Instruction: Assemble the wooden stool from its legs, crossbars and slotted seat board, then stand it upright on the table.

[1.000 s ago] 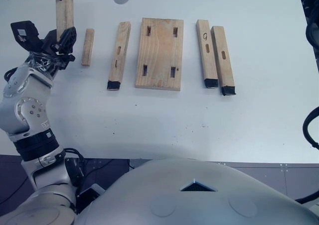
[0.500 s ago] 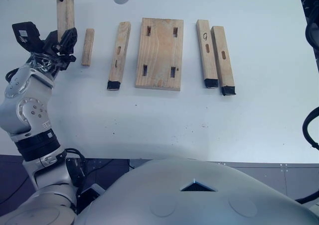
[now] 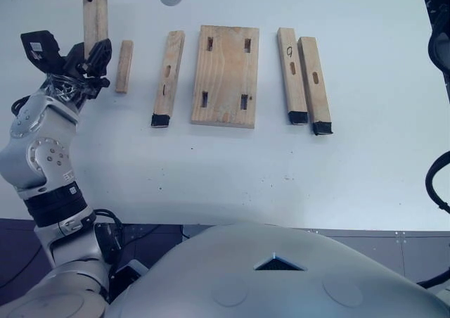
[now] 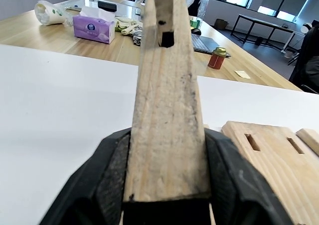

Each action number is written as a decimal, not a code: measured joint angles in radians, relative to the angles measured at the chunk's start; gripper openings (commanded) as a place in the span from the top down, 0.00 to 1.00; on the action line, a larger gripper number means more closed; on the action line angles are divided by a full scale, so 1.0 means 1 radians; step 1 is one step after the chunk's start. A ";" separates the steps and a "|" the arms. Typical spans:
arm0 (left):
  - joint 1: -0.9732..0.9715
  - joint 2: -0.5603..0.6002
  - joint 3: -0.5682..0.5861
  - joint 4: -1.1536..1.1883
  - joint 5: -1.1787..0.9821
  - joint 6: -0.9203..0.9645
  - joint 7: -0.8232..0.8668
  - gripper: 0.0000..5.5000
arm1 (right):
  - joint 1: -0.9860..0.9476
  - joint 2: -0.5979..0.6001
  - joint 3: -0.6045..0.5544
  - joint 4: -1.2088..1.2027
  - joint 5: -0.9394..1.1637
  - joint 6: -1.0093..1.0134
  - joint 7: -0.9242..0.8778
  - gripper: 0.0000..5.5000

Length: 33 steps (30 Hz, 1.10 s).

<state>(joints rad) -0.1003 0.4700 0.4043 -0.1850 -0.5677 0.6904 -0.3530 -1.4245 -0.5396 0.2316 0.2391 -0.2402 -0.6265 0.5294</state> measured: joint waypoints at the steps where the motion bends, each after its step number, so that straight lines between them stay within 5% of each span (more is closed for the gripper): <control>1: -0.027 -0.002 -0.020 0.009 0.000 -0.008 -0.012 0.64 | 0.045 0.024 -0.007 0.034 0.052 0.040 0.018 0.62; 4: -0.096 -0.013 -0.078 0.027 -0.001 -0.046 -0.064 0.64 | 0.267 0.034 -0.040 0.200 0.149 0.076 0.035 0.62; 10: -0.166 -0.095 -0.155 0.058 -0.088 -0.045 -0.163 0.64 | 0.604 0.229 -0.289 0.173 0.798 0.701 0.089 0.62; 18: -0.173 -0.193 -0.197 0.040 -0.479 0.237 -0.335 0.64 | 0.829 0.205 -0.398 0.041 1.330 1.497 0.301 0.35; 33: -0.111 -0.167 -0.231 -0.028 -0.573 0.294 -0.366 0.64 | 0.826 0.260 -0.446 -0.011 1.382 1.685 0.252 0.34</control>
<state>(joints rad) -0.2111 0.3026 0.1728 -0.2130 -1.1411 0.9849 -0.7187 -0.5982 -0.2799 -0.2147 0.2285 1.1414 1.0588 0.7816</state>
